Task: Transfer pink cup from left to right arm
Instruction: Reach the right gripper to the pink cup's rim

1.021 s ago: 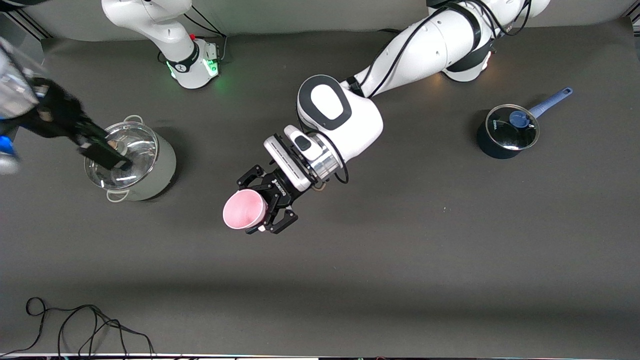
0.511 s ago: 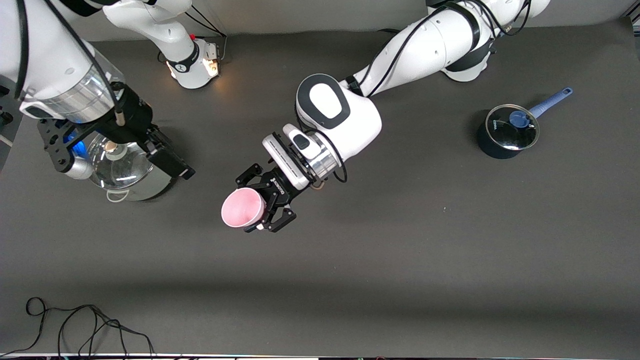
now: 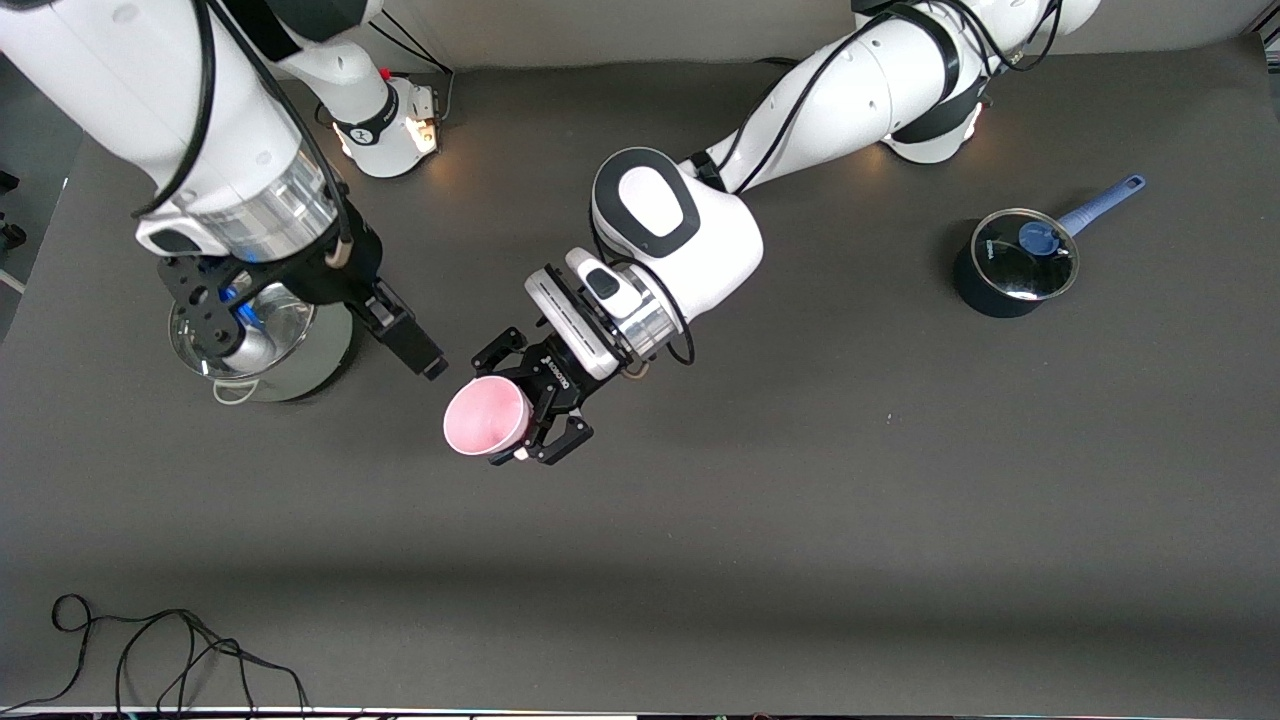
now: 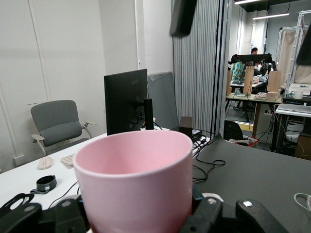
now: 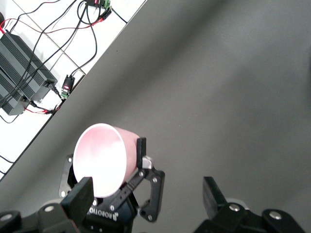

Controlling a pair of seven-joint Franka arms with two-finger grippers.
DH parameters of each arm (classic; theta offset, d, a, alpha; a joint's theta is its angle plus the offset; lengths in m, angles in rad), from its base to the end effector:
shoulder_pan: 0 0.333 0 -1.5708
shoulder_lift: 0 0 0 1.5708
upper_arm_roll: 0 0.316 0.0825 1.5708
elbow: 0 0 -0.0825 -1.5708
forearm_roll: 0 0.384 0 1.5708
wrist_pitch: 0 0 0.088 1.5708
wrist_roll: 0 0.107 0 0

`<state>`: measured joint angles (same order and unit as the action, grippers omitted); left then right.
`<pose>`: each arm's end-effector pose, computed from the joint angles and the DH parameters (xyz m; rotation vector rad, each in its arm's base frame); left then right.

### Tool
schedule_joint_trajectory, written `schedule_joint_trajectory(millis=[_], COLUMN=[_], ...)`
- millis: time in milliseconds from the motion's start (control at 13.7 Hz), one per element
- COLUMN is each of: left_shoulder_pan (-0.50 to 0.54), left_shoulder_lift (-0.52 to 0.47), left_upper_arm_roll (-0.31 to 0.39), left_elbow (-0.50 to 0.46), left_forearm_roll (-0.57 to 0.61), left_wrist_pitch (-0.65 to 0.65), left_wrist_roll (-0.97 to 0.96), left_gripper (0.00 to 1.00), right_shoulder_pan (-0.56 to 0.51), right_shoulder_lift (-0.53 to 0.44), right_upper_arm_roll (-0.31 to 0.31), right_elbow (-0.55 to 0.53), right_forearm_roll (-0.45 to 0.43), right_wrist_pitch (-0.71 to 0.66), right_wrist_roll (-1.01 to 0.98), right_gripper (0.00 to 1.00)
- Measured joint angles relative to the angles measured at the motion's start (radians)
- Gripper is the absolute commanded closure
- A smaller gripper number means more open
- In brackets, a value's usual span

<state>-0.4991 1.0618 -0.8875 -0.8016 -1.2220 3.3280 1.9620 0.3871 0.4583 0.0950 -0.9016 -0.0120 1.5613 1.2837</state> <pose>0.5889 -0.5491 0.4340 1.7916 -0.8973 1.5841 0.6114 0.2958 0.6546 -2.7183 1.1766 -0.1586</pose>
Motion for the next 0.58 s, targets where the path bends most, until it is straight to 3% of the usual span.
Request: schedule_joint_trajectory(millis=[584], left_shoulder_pan=[0.0], left_shoulder_lift=[0.0], left_upper_arm_roll=[0.0], left_elbow=[0.0], left_forearm_roll=[0.0], left_wrist_pitch=[0.001], left_wrist_roll=[0.0], left_gripper=[1.0], right_shoulder_pan=[0.0], right_shoulder_lift=[0.082], right_upper_arm_roll=[0.0], right_elbow=[0.003], right_forearm_roll=[-0.023], right_wrist_pitch=[0.088], right_wrist_roll=[0.0], right_gripper=[0.01])
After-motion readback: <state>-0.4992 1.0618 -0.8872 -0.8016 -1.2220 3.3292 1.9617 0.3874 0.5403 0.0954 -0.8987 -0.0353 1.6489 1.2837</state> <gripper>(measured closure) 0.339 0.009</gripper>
